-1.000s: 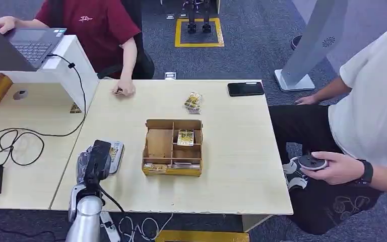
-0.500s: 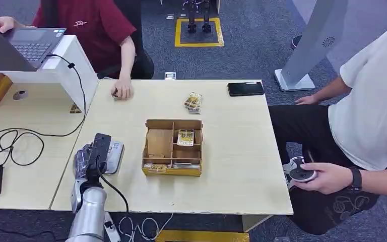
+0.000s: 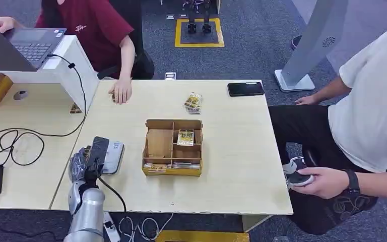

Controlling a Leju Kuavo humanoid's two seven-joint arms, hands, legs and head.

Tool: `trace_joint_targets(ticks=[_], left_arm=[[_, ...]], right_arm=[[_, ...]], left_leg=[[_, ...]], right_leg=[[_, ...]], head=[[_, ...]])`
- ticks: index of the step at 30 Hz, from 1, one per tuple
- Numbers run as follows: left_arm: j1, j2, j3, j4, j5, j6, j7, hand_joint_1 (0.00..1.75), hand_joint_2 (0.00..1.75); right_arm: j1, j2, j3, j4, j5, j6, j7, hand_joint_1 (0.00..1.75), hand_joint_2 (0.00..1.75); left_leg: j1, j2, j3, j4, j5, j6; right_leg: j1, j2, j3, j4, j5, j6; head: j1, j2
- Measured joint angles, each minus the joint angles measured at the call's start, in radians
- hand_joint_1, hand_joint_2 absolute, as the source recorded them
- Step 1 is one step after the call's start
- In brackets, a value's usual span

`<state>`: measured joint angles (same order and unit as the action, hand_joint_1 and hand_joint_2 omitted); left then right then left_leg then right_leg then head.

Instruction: Pass the card to the sensor for recognition and then transmit it.

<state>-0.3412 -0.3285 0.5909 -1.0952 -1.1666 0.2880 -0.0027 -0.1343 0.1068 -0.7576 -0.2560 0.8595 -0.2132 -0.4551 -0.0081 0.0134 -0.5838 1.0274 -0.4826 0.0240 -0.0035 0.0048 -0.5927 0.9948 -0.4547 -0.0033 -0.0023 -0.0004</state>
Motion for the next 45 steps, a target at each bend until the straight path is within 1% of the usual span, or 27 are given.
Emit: trace_joint_targets(ticks=[4, 8, 11, 14, 16, 18, 20, 23, 25, 26, 27, 29, 31, 32, 33, 34, 35, 37, 38, 40, 45], left_arm=[[-0.005, 0.0, 0.011, 0.008, -0.024, 0.006, 0.001, 1.75, 1.75], [-0.008, 0.0, 0.023, 0.019, -0.095, 0.03, 0.008, 1.75, 1.75], [-0.008, -0.001, 0.023, 0.03, -0.169, 0.06, 0.028, 1.75, 1.75], [-0.008, -0.001, 0.023, 0.037, -0.19, 0.071, 0.037, 1.75, 1.75], [-0.008, -0.001, 0.022, 0.045, -0.239, 0.091, 0.057, 1.75, 1.75], [-0.006, -0.001, 0.014, 0.06, -0.311, 0.122, 0.081, 1.75, 1.75], [-0.004, 0.002, -0.003, 0.085, -0.371, 0.15, 0.098, 1.75, 1.75], [-0.011, 0.011, -0.021, 0.133, -0.38, 0.186, 0.105, 1.75, 1.75], [-0.019, 0.017, -0.027, 0.159, -0.345, 0.188, 0.088, 1.75, 1.75], [-0.023, 0.019, -0.027, 0.164, -0.31, 0.182, 0.064, 1.75, 1.75], [-0.026, 0.019, -0.027, 0.166, -0.266, 0.171, 0.033, 1.75, 1.75], [-0.033, 0.017, -0.027, 0.161, -0.126, 0.126, -0.057, 1.75, 1.75], [-0.033, 0.006, -0.031, 0.109, 0.024, 0.108, -0.139, 1.75, 1.75], [-0.032, -0.002, -0.034, 0.071, 0.088, 0.107, -0.154, 1.75, 1.75], [-0.028, -0.005, -0.037, 0.041, 0.127, 0.113, -0.156, 1.75, 1.75], [-0.022, -0.011, -0.053, -0.023, 0.169, 0.124, -0.154, 1.75, 1.75], [-0.017, -0.016, -0.068, -0.073, 0.178, 0.129, -0.151, 1.75, 1.75], [-0.015, -0.016, -0.081, -0.143, 0.189, 0.155, -0.146, 1.75, 1.75], [-0.015, -0.018, -0.082, -0.176, 0.198, 0.167, -0.152, 1.75, 1.75], [-0.02, -0.018, -0.082, -0.223, 0.231, 0.17, -0.176, 1.75, 1.75], [-0.044, -0.014, -0.08, -0.267, 0.226, 0.169, -0.243, 1.75, 1.75]], right_arm=[[-0.001, 0.0, -0.006, 0.0, 0.008, 0.0, 0.0, 0.0, 1.75], [-0.001, 0.002, -0.015, 0.0, 0.019, 0.0, -0.004, 0.0, 1.75], [-0.001, 0.003, -0.027, 0.0, 0.027, -0.003, -0.006, 0.0, 1.75], [-0.001, 0.003, -0.032, 0.0, 0.028, -0.003, -0.007, 0.0, 1.75], [-0.001, 0.003, -0.034, 0.0, 0.031, -0.003, -0.008, 0.0, 1.75], [-0.001, 0.003, -0.04, 0.0, 0.037, -0.006, -0.01, 0.0, 1.75], [-0.001, 0.005, -0.049, 0.0, 0.039, -0.007, -0.013, 0.0, 1.75], [-0.001, 0.007, -0.056, 0.0, 0.043, -0.009, -0.016, 0.0, 1.75], [-0.001, 0.008, -0.063, 0.0, 0.051, -0.01, -0.016, 0.0, 1.75], [-0.001, 0.009, -0.068, 0.0, 0.058, -0.01, -0.016, 0.0, 1.75], [-0.001, 0.009, -0.074, 0.0, 0.062, -0.01, -0.016, 0.0, 1.75], [-0.001, 0.01, -0.084, 0.0, 0.076, -0.007, -0.016, 0.0, 1.75], [-0.001, 0.01, -0.093, 0.0, 0.094, 0.001, -0.013, 0.0, 1.75], [-0.001, 0.01, -0.098, 0.0, 0.103, 0.002, -0.011, 0.0, 1.75], [-0.001, 0.01, -0.1, 0.0, 0.112, 0.004, -0.006, 0.0, 1.75], [-0.001, 0.011, -0.101, 0.0, 0.12, 0.005, -0.005, 0.0, 1.75], [-0.002, 0.011, -0.102, 0.0, 0.125, 0.005, 0.0, 0.0, 1.75], [-0.005, 0.012, -0.103, 0.0, 0.14, 0.008, 0.005, 0.0, 1.75], [-0.009, 0.014, -0.103, 0.0, 0.146, 0.008, 0.006, 0.0, 1.75], [-0.015, 0.016, -0.103, 0.0, 0.158, 0.014, 0.014, 0.0, 1.75], [-0.023, 0.022, -0.103, 0.0, 0.174, 0.017, 0.019, 0.0, 1.75]], left_leg=[[0.0, 0.0, 0.0, 0.0, 0.0, 0.0], [0.0, 0.0, 0.0, 0.0, 0.0, 0.0], [0.0, 0.0, 0.0, 0.0, 0.0, 0.0], [0.0, 0.0, 0.001, 0.0, 0.0, 0.0], [0.0, 0.0, 0.001, 0.0, 0.0, 0.0], [0.0, 0.0, 0.001, 0.0, 0.0, 0.0], [0.0, 0.0, 0.001, 0.0, 0.0, 0.0], [0.0, 0.0, 0.002, 0.0, 0.0, 0.0], [0.0, 0.0, 0.003, 0.0, 0.0, 0.0], [0.0, 0.0, 0.004, 0.0, 0.0, 0.0], [0.0, 0.0, 0.004, 0.0, 0.0, 0.0], [0.0, 0.0, 0.004, 0.0, 0.0, 0.0], [0.0, 0.0, 0.004, 0.0, 0.001, -0.001], [0.0, 0.0, 0.004, 0.0, 0.001, -0.001], [0.0, 0.0, 0.004, 0.0, 0.001, -0.001], [0.0, 0.0, 0.003, 0.0, 0.001, -0.001], [0.0, 0.0, 0.003, 0.0, 0.001, -0.001], [0.0, 0.0, 0.003, 0.0, 0.001, -0.001], [0.0, 0.0, 0.003, 0.0, 0.001, -0.001], [0.0, 0.0, 0.003, 0.0, 0.001, -0.001], [0.0, -0.001, 0.002, 0.0, 0.001, -0.001]], right_leg=[[0.0, 0.0, 0.0, 0.0, 0.0, 0.0], [0.0, 0.0, 0.0, 0.0, 0.0, 0.0], [0.0, 0.0, 0.0, 0.0, 0.0, 0.0], [0.0, 0.0, 0.0, 0.0, 0.0, 0.0], [0.0, 0.0, 0.0, 0.0, 0.0, 0.0], [0.0, 0.0, 0.0, 0.0, 0.0, 0.0], [0.0, -0.001, 0.001, 0.0, 0.0, 0.0], [0.0, -0.001, 0.002, 0.0, 0.0, 0.0], [0.0, -0.001, 0.003, 0.0, 0.0, 0.0], [0.0, -0.001, 0.003, 0.0, 0.0, 0.0], [0.0, -0.001, 0.003, 0.0, 0.0, 0.0], [0.0, -0.001, 0.004, 0.0, 0.0, 0.0], [0.0, -0.001, 0.004, 0.001, 0.0, 0.0], [0.0, -0.001, 0.004, 0.001, 0.001, 0.0], [0.0, 0.0, 0.003, 0.001, 0.001, -0.001], [0.0, 0.0, 0.003, 0.001, 0.001, -0.001], [0.0, 0.0, 0.003, 0.001, 0.001, 0.0], [0.0, -0.001, 0.003, 0.001, 0.0, 0.0], [0.0, -0.001, 0.003, 0.001, 0.0, 0.0], [0.0, -0.001, 0.003, 0.001, 0.0, 0.0], [0.0, -0.001, 0.003, 0.001, 0.0, 0.0]], head=[[0.0, 0.0], [0.0, 0.0], [0.0, 0.0], [0.0, 0.0], [0.0, 0.0], [0.0, 0.0], [0.0, 0.0], [0.0, 0.0], [0.0, 0.0], [0.0, 0.0], [0.0, 0.0], [0.0, 0.0], [0.0, 0.0], [0.0, 0.0], [0.0, 0.0], [0.0, 0.0], [0.0, 0.0], [0.0, 0.0], [0.0, 0.0], [0.0, 0.0], [0.0, 0.0]])
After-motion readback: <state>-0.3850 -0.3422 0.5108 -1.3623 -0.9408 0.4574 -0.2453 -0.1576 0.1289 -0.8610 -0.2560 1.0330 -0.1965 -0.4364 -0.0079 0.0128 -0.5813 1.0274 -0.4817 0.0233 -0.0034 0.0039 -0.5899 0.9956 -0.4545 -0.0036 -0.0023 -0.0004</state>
